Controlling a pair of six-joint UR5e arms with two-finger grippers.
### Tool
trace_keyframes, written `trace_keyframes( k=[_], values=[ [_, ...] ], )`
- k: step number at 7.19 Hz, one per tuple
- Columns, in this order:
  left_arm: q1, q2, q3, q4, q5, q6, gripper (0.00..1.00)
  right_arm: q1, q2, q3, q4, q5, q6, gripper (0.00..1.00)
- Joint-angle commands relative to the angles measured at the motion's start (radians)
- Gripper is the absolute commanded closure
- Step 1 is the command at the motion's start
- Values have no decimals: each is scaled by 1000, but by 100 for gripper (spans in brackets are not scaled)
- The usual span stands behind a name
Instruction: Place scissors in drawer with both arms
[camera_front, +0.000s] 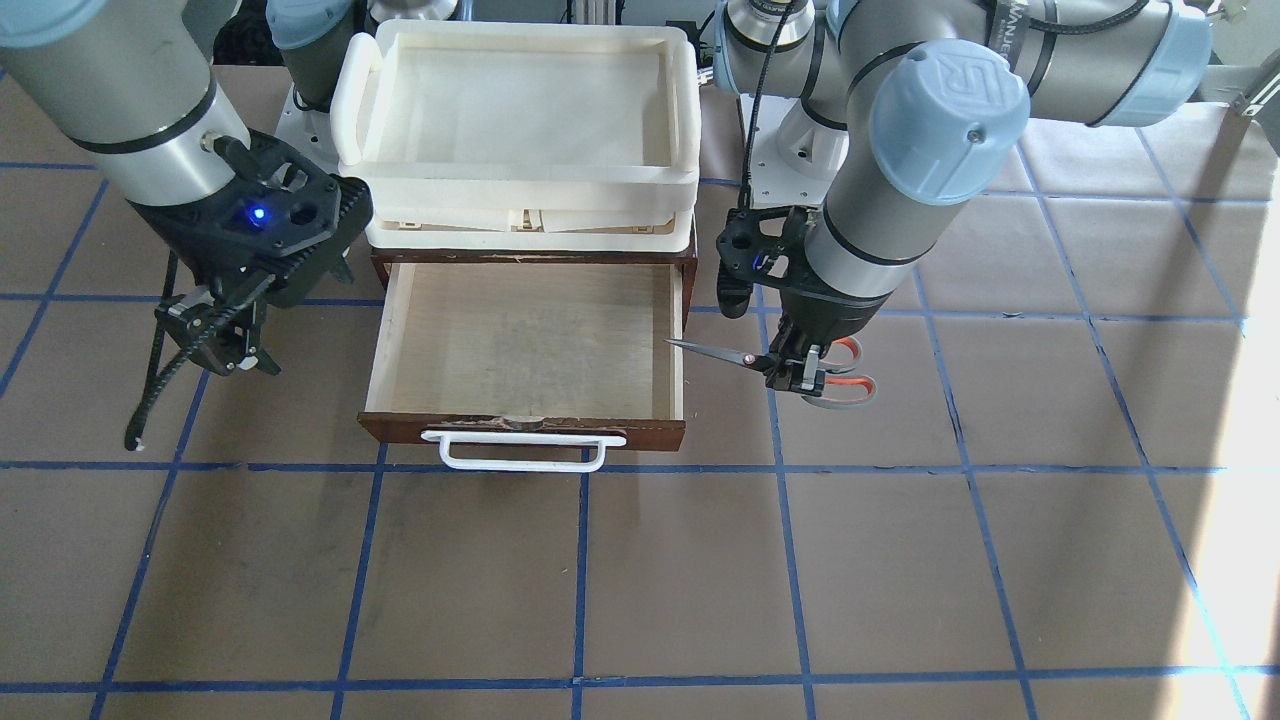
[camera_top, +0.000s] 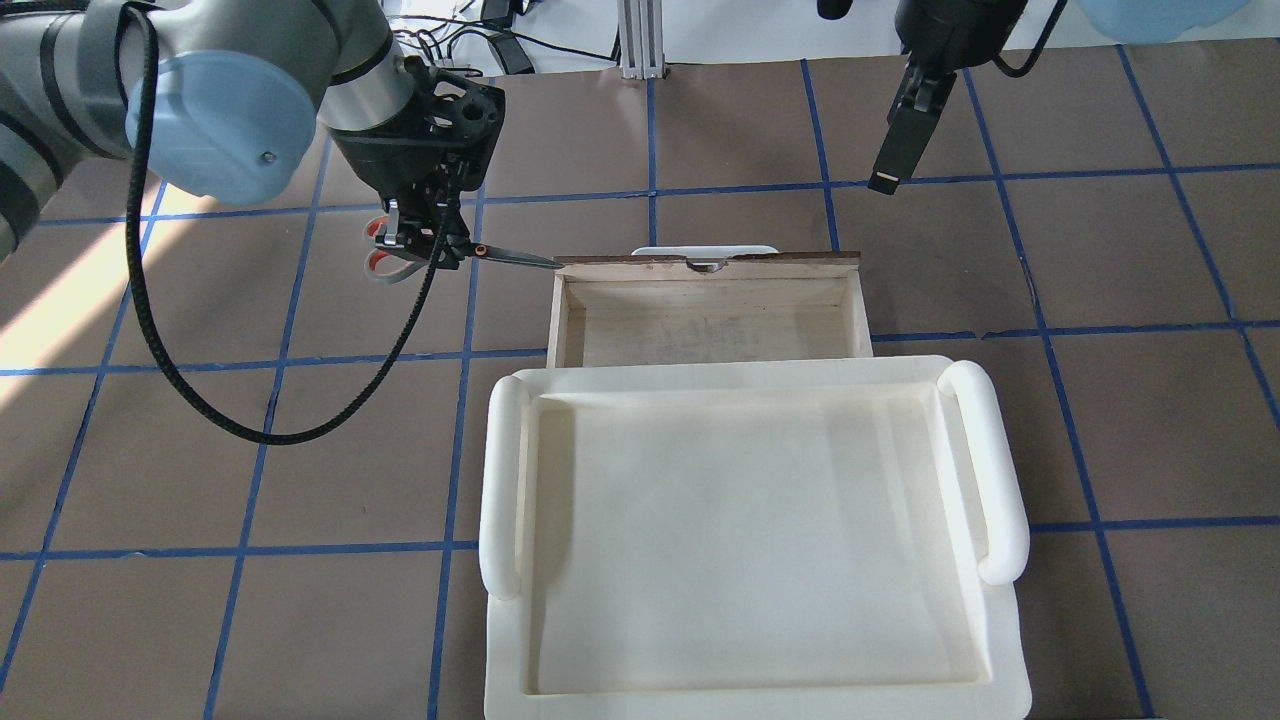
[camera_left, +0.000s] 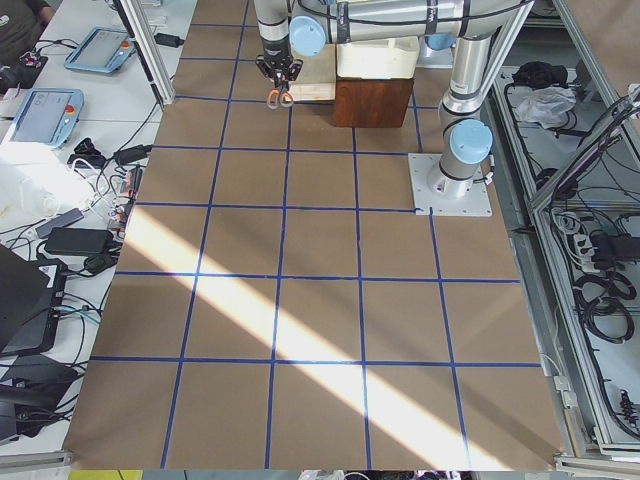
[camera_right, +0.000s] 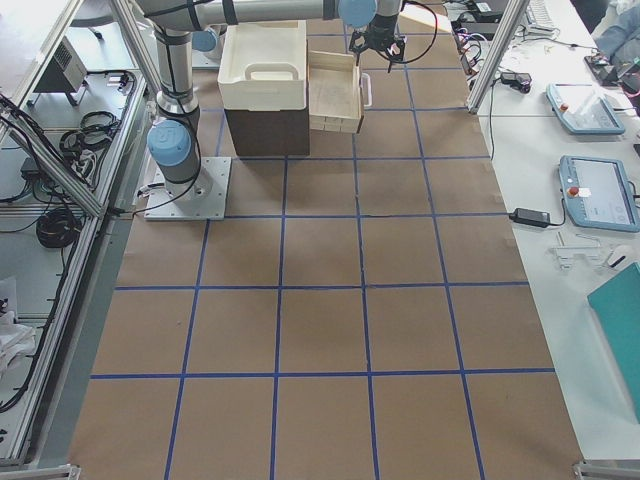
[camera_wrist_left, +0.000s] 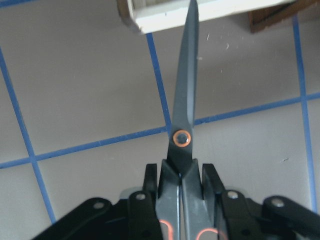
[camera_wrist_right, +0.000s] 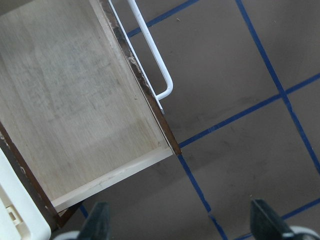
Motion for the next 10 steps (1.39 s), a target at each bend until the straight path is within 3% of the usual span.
trace_keyframes(
  k=[1, 5, 10],
  values=[
    [-119, -4, -1, 10, -3, -121, 100, -39, -71, 38, 10, -15, 399, 0],
    [-192, -44, -4, 34, -42, -212, 100, -36, -107, 38, 85, -54, 980, 0],
    [-265, -94, -4, 65, -44, -241, 100, -20, -124, 40, 62, -38, 1084, 0]
  ],
)
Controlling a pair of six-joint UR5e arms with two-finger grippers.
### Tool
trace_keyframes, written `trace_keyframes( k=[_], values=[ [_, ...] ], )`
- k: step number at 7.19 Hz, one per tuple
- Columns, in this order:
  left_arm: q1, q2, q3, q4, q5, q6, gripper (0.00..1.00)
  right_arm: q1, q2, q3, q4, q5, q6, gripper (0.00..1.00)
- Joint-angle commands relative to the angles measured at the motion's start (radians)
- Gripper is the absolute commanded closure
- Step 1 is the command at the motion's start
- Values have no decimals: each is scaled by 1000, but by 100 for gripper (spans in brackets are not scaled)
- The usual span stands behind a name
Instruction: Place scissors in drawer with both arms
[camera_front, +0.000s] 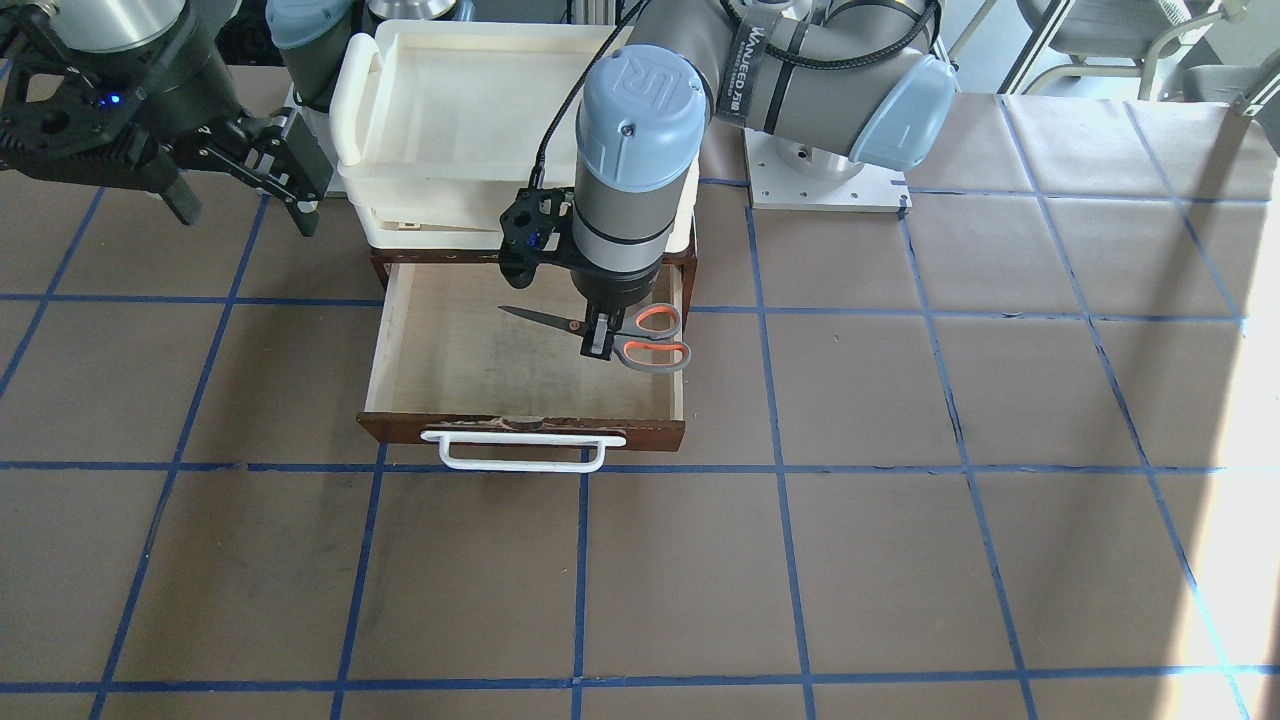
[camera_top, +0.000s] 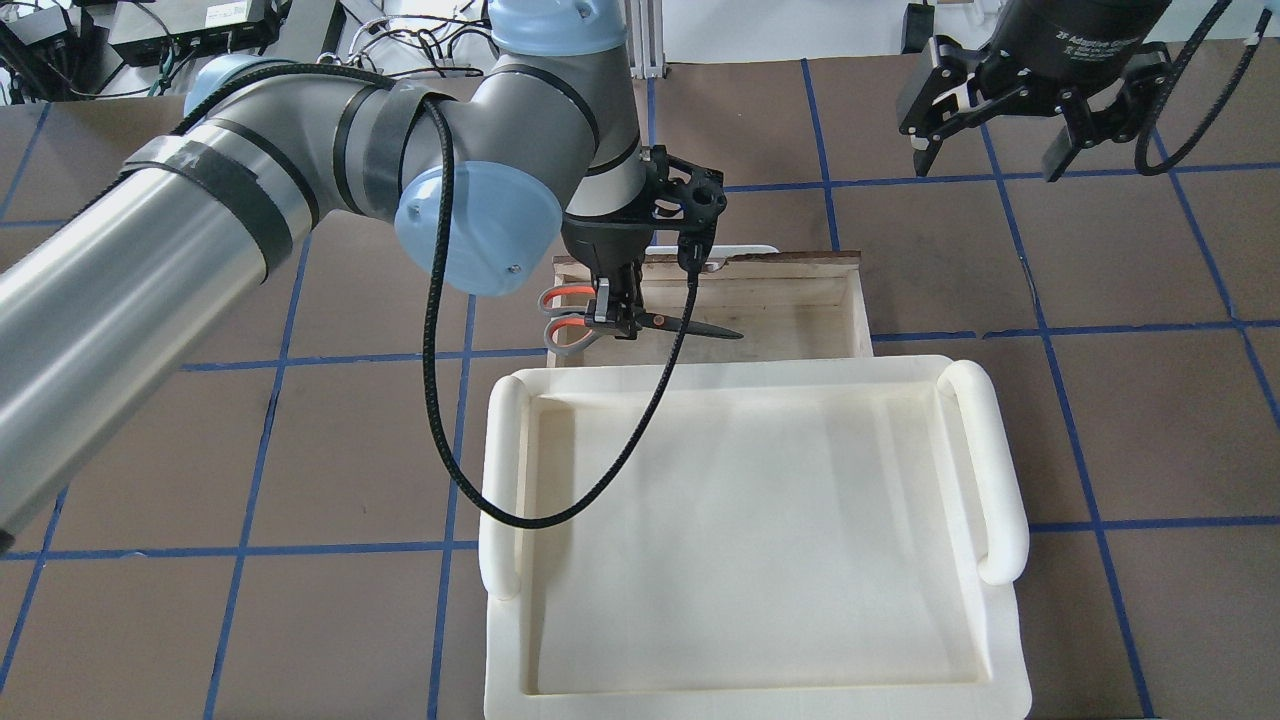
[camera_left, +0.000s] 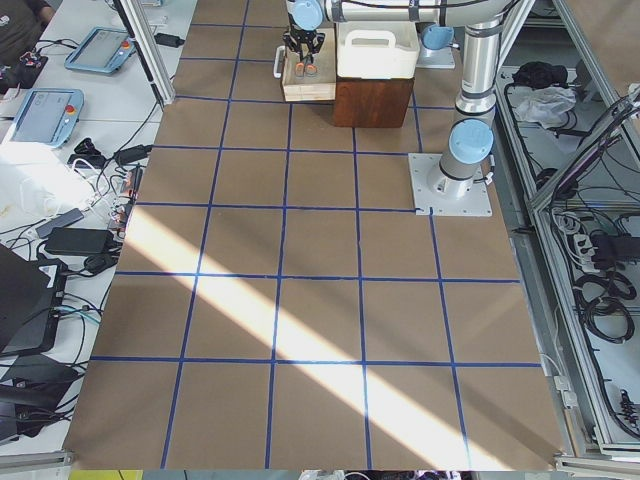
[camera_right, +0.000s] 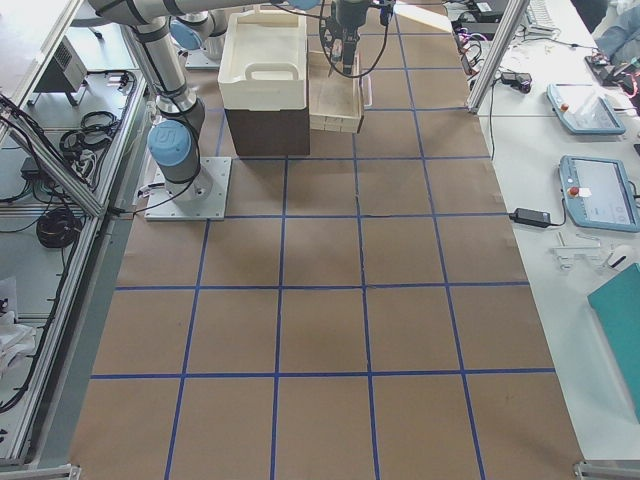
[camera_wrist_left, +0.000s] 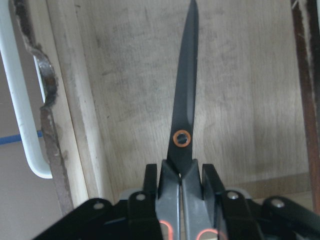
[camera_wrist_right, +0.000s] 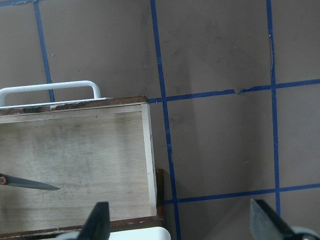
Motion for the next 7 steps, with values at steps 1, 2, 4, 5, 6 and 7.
trace_keyframes(
  k=[1, 2, 4, 5, 6, 7],
  values=[
    [-17, -22, -2, 2, -2, -2, 100, 36, 1, 0, -27, -2, -6, 0],
    [-23, -34, -2, 2, -1, -2, 100, 53, 3, 2, -33, -9, -16, 0],
    [-27, -52, -2, 2, -21, 0, 100, 53, 3, 9, -65, -9, -82, 0],
    [-27, -57, -3, 2, -21, 0, 100, 53, 4, 13, -88, -9, -96, 0],
    [-30, -60, -17, 4, -19, -2, 100, 53, 7, 23, -100, -9, -95, 0],
    [-37, -60, -19, 39, -21, -20, 24, 53, 6, 45, -129, -11, -96, 0]
  ],
)
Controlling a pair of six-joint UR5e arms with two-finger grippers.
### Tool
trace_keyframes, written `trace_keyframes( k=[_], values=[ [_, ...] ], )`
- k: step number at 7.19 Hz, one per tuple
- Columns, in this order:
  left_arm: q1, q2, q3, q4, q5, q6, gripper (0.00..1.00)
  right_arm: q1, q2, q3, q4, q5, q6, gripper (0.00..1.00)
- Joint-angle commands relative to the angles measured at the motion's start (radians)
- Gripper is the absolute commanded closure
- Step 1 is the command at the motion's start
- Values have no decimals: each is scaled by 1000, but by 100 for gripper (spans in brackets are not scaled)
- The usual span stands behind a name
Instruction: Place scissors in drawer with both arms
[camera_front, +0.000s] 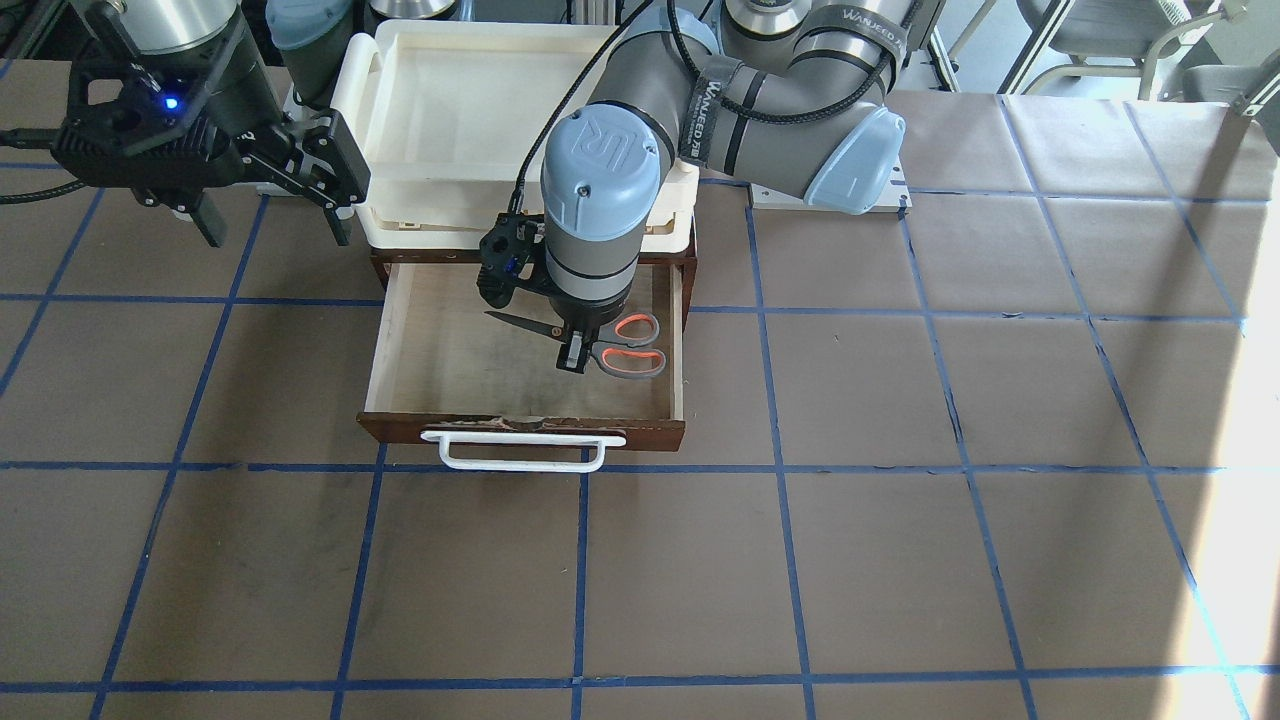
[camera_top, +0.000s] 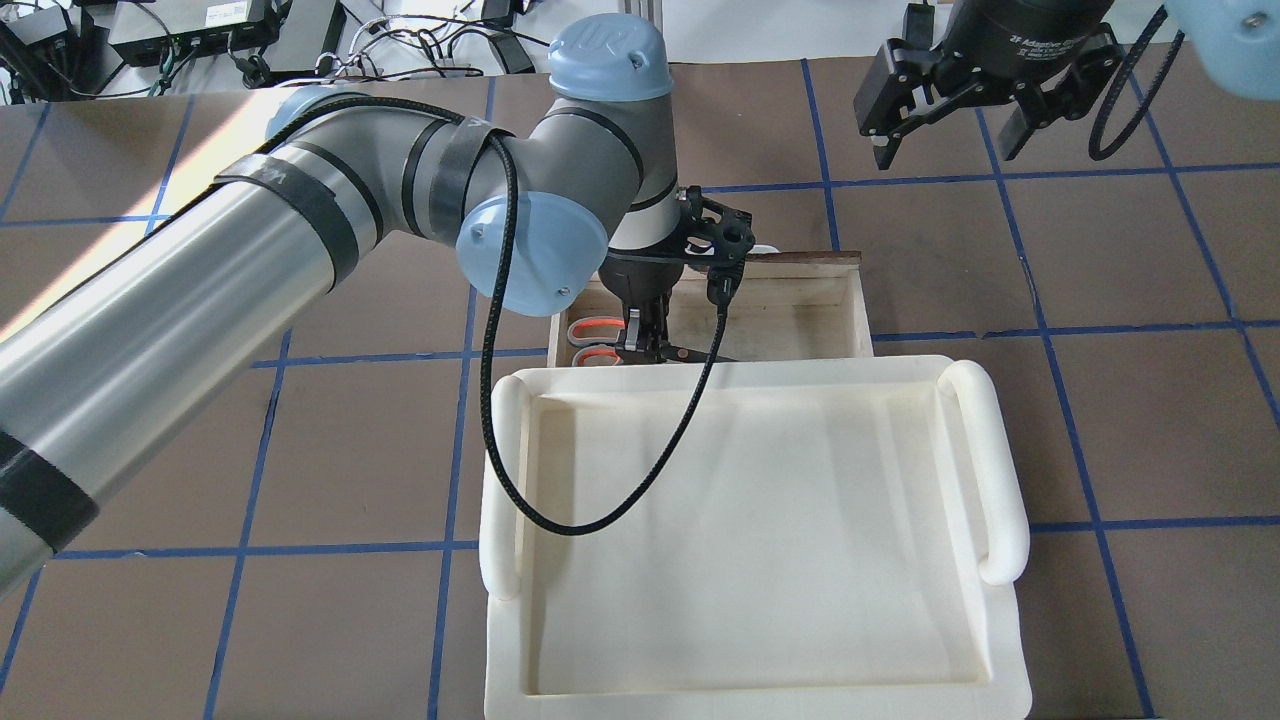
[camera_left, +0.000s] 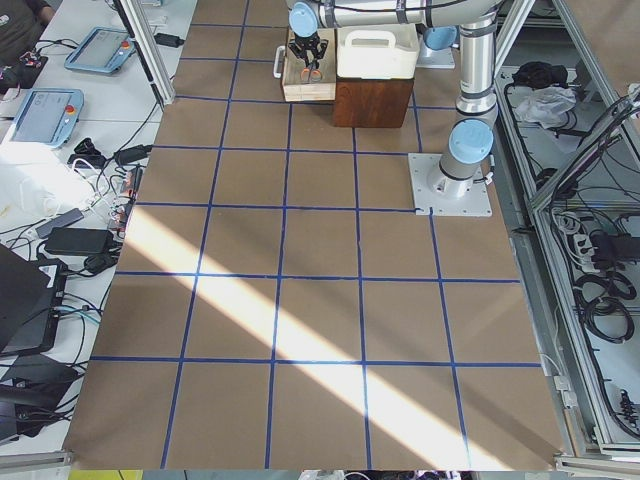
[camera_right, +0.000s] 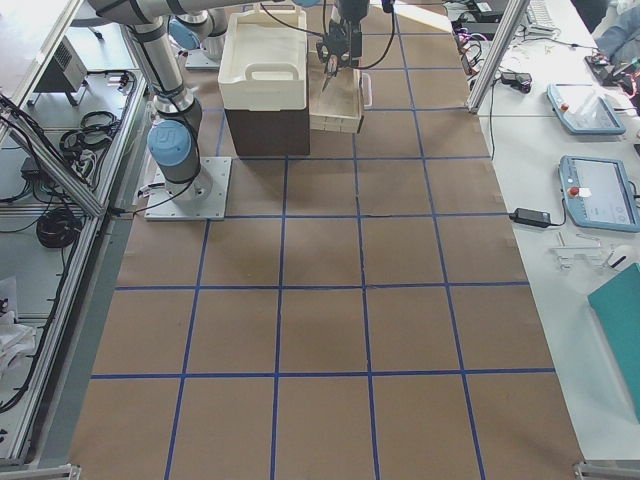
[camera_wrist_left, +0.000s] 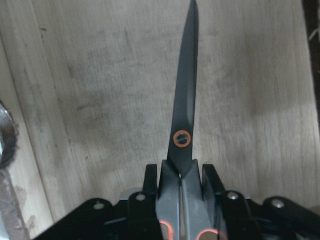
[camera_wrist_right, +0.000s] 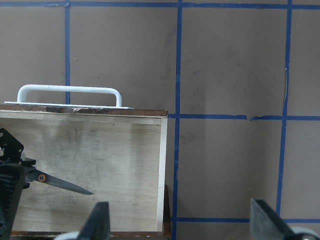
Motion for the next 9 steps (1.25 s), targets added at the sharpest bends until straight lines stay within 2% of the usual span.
trace_keyframes(
  k=[1, 3, 4, 6, 8, 9],
  values=[
    [-13, 4, -7, 37, -1, -111, 8, -1, 3, 27, -39, -3, -5, 0],
    [-11, 42, 2, 39, 11, -134, 8, -3, 3, 47, -35, -3, -10, 0],
    [-4, 65, 14, 36, 22, -205, 8, -3, 2, 60, -38, -3, -10, 0],
    [36, 121, 40, 22, 50, -551, 8, -3, 3, 61, -38, -1, -10, 0],
    [80, 179, 47, 22, 43, -798, 7, -3, 3, 61, -38, -1, -10, 0],
    [110, 213, 48, 8, 69, -886, 0, -3, 3, 66, -38, -1, -10, 0]
  ],
)
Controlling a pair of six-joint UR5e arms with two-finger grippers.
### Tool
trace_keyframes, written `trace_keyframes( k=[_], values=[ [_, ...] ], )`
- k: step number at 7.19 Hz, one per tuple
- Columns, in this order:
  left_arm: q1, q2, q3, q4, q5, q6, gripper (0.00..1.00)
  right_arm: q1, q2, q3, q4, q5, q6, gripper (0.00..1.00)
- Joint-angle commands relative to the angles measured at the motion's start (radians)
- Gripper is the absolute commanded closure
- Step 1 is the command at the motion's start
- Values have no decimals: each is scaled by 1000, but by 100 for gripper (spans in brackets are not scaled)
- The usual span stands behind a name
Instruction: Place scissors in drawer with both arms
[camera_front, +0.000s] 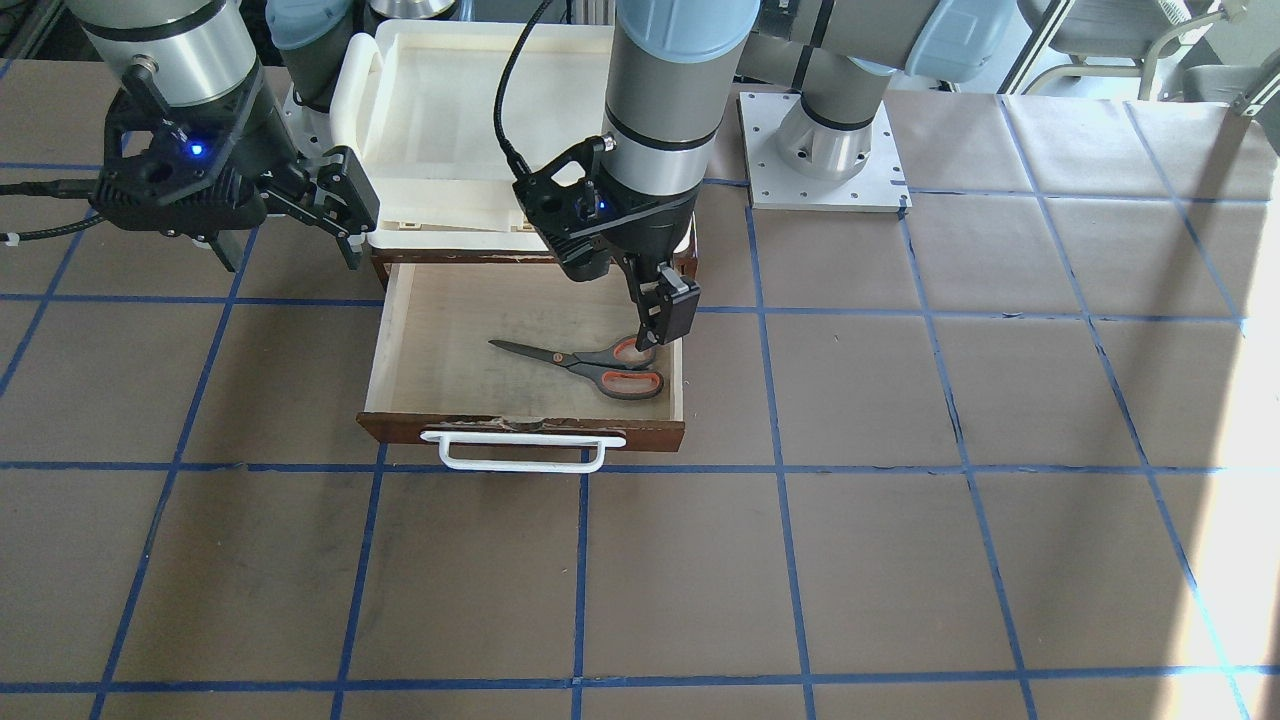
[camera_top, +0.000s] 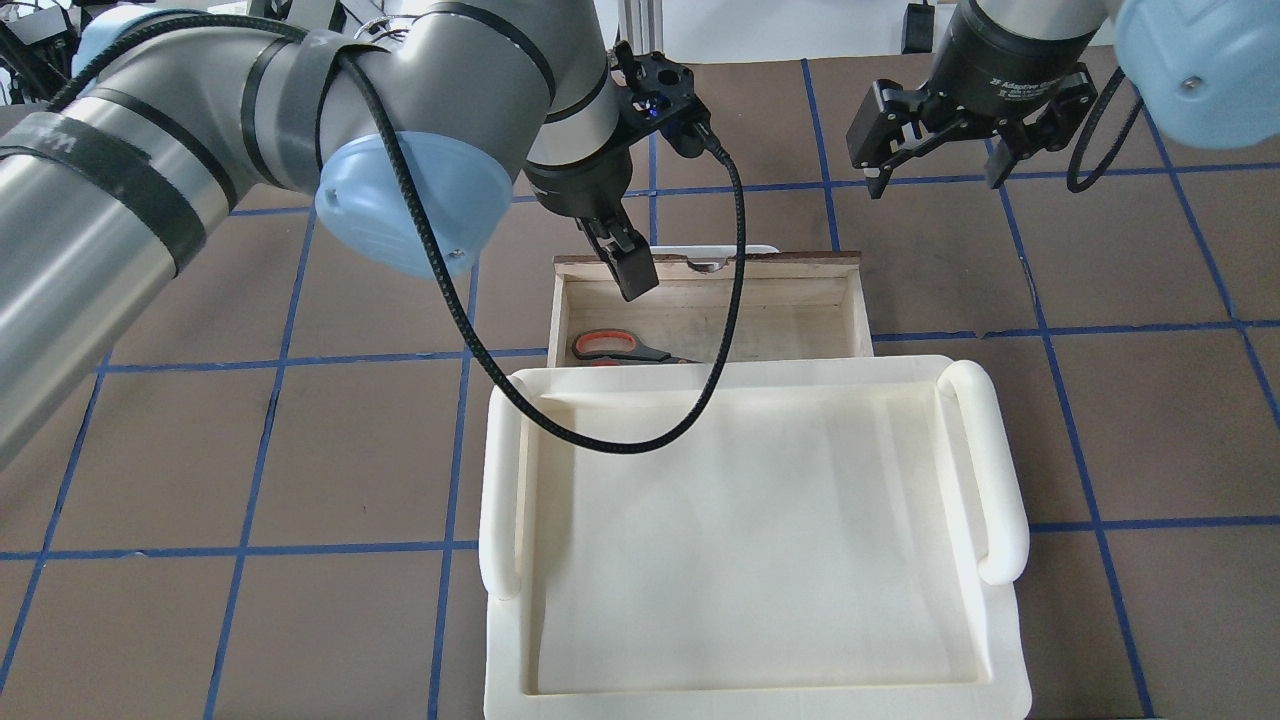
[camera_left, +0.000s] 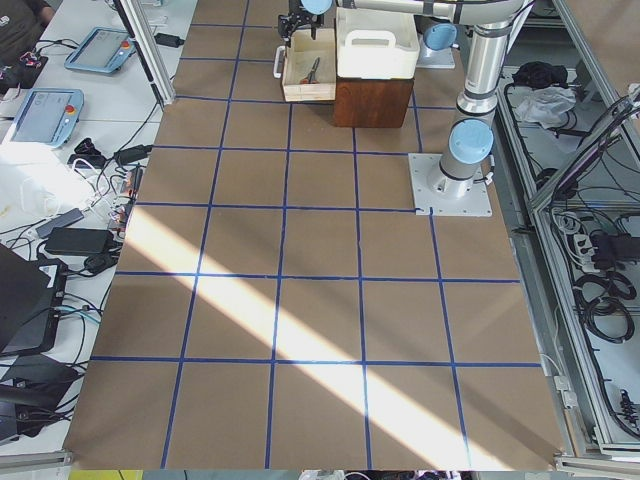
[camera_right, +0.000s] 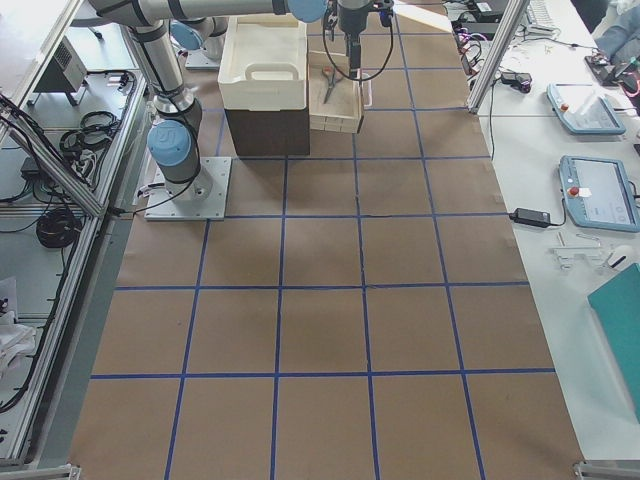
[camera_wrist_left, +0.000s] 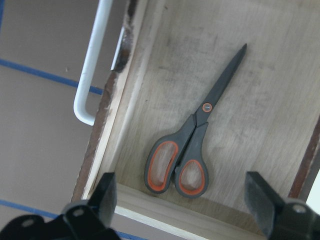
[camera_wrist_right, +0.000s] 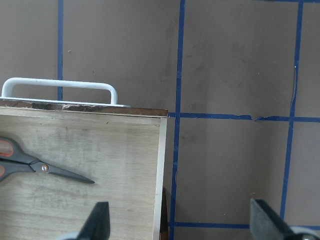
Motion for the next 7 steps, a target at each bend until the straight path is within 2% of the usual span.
trace_keyframes(
  k=[1, 2, 4, 7],
  values=[
    [56, 69, 4, -35, 52, -216, 0, 0, 0, 5, 0, 0, 1, 0],
    [76, 95, 3, -73, 54, -394, 0, 0, -1, 5, 0, 2, 2, 0],
    [145, 129, -8, -81, 55, -524, 0, 0, -1, 5, 0, 2, 2, 0],
    [340, 170, -8, -129, 60, -600, 0, 0, -1, 5, 0, 2, 0, 0]
  ],
)
